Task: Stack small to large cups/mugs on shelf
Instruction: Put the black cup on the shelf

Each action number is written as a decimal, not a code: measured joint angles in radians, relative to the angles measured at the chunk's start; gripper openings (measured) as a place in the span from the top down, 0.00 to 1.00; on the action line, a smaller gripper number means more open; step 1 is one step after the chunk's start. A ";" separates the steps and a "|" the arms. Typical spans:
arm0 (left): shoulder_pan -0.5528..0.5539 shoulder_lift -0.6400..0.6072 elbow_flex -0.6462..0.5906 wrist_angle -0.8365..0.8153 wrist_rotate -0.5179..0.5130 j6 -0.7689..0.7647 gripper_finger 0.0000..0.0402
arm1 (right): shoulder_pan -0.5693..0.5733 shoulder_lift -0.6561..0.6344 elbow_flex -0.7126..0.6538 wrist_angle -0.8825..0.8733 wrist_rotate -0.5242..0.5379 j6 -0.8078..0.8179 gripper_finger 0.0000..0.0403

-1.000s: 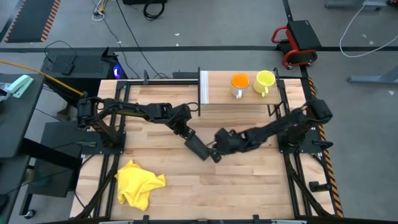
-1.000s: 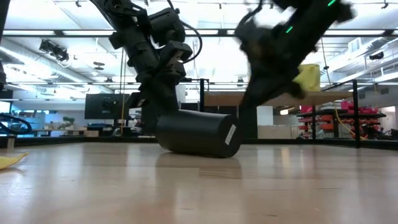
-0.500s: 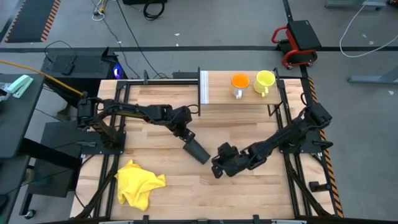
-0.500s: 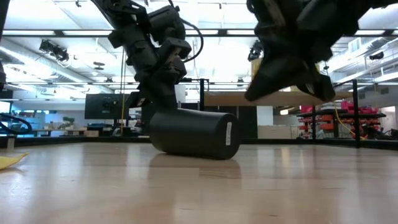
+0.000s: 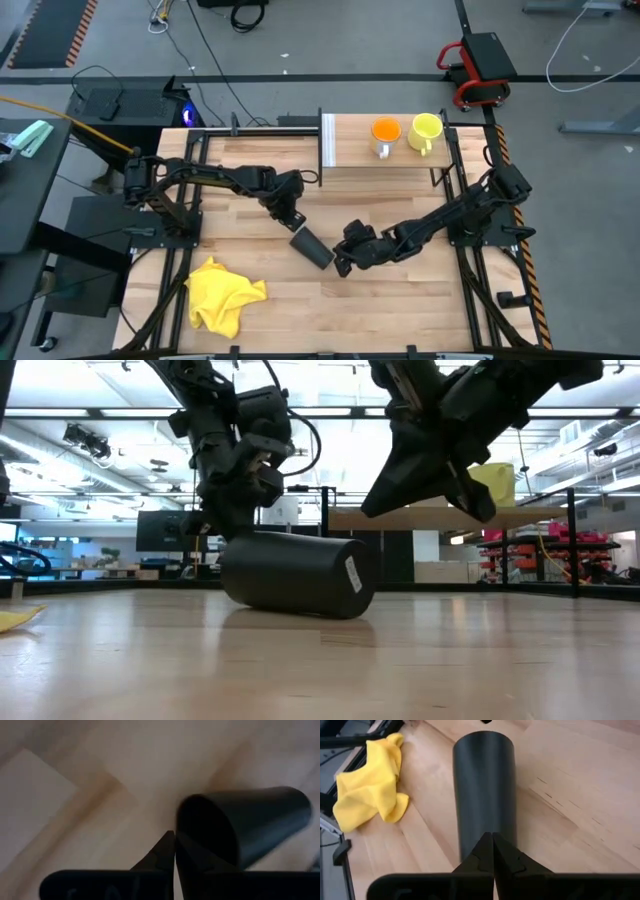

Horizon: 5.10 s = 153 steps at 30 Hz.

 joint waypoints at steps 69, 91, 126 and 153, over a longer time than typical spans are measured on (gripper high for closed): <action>-0.159 0.046 0.002 0.341 0.130 -0.150 0.96 | -0.001 0.124 0.064 0.123 -0.222 -0.120 1.00; -0.064 0.112 0.009 0.288 0.018 -0.076 0.95 | 0.143 -0.039 0.065 -0.483 0.113 0.373 1.00; 0.004 0.204 0.175 0.190 -0.018 0.086 0.93 | 0.061 -0.040 0.003 -0.506 0.101 0.482 1.00; -0.158 0.208 0.174 0.354 -0.103 -0.122 0.95 | 0.058 -0.040 0.005 -0.426 0.106 0.384 1.00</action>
